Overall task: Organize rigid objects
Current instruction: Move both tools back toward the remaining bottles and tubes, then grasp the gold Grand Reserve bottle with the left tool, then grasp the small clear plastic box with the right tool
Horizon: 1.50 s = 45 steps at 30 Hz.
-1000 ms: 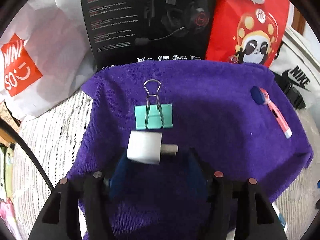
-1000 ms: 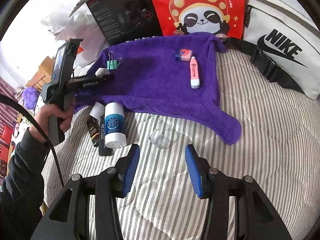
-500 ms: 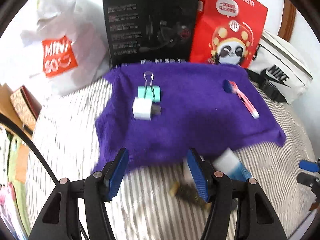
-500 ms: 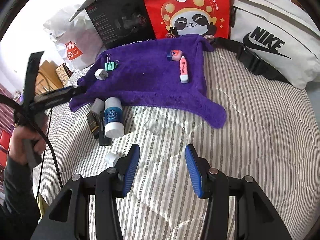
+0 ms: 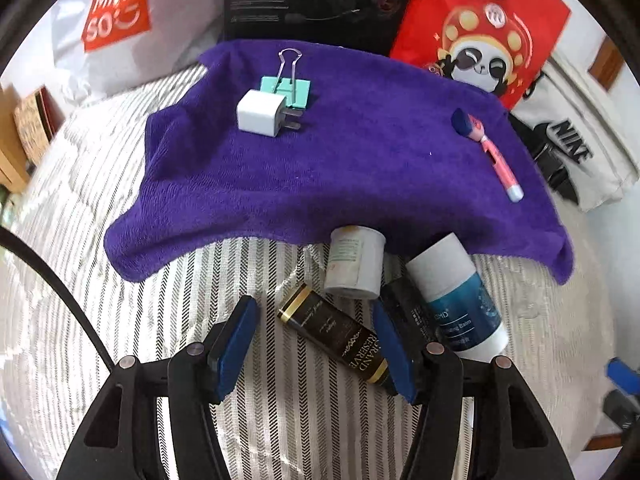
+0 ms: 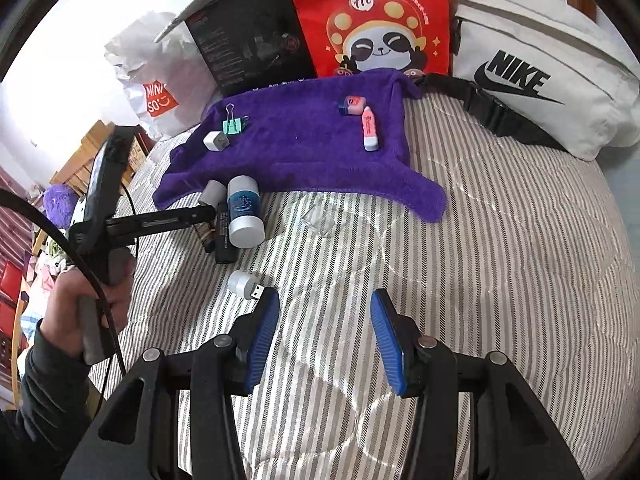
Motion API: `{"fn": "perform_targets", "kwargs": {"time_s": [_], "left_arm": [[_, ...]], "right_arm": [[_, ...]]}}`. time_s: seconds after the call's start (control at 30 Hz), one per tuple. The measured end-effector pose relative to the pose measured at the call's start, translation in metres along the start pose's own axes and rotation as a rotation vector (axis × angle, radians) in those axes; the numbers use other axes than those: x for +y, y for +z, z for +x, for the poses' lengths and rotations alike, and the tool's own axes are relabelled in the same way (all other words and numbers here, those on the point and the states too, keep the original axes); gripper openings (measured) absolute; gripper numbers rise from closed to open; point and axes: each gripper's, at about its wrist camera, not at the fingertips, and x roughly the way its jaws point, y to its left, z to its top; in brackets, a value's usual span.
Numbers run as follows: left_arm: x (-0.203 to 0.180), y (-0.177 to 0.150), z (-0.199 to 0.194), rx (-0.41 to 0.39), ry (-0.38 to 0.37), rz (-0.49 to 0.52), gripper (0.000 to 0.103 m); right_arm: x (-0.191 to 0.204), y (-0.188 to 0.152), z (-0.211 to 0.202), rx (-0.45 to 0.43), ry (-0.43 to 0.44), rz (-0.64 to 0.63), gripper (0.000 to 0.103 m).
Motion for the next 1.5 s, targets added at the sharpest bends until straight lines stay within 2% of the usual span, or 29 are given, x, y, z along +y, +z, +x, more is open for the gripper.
{"fn": "perform_targets", "kwargs": {"time_s": [0.13,0.2,0.37,0.63,0.7,0.8,0.87,1.1,1.23,1.4,1.5], "left_arm": [[-0.019,-0.005,0.003,-0.010,0.109,0.073,0.059],[-0.023,-0.008,0.002,-0.016,0.126,0.097,0.059],[-0.012,-0.022,-0.008,-0.006,0.116,0.137,0.061],[0.016,-0.044,-0.018,-0.022,0.058,0.115,0.060],[0.013,-0.046,-0.019,-0.034,0.056,0.139,0.054],[0.005,-0.046,-0.018,-0.051,0.031,0.187,0.040],[0.002,-0.045,-0.018,-0.065,-0.004,0.223,0.024],[0.000,-0.040,-0.015,-0.075,-0.023,0.224,0.024],[-0.003,-0.039,-0.013,-0.079,-0.007,0.234,0.023],[0.013,-0.047,-0.020,-0.068,0.012,0.183,0.023],[0.020,-0.050,-0.021,-0.074,-0.006,0.177,0.023]], "right_arm": [[0.003,-0.001,-0.004,-0.010,0.003,-0.004,0.054],[0.006,-0.002,-0.002,-0.006,0.005,-0.014,0.054],[0.011,-0.006,0.002,0.007,0.005,-0.042,0.055],[0.004,-0.011,0.013,0.035,-0.002,-0.040,0.055],[0.001,-0.011,0.017,0.045,-0.002,-0.029,0.055],[-0.002,-0.011,0.021,0.056,-0.004,-0.024,0.055],[-0.003,-0.012,0.023,0.062,-0.009,-0.025,0.055],[-0.004,-0.013,0.036,0.091,-0.020,-0.020,0.055],[0.001,-0.012,0.044,0.101,-0.019,-0.030,0.055],[0.002,-0.002,0.052,0.086,-0.006,-0.039,0.055],[0.002,0.008,0.061,0.074,-0.005,-0.056,0.055]]}}
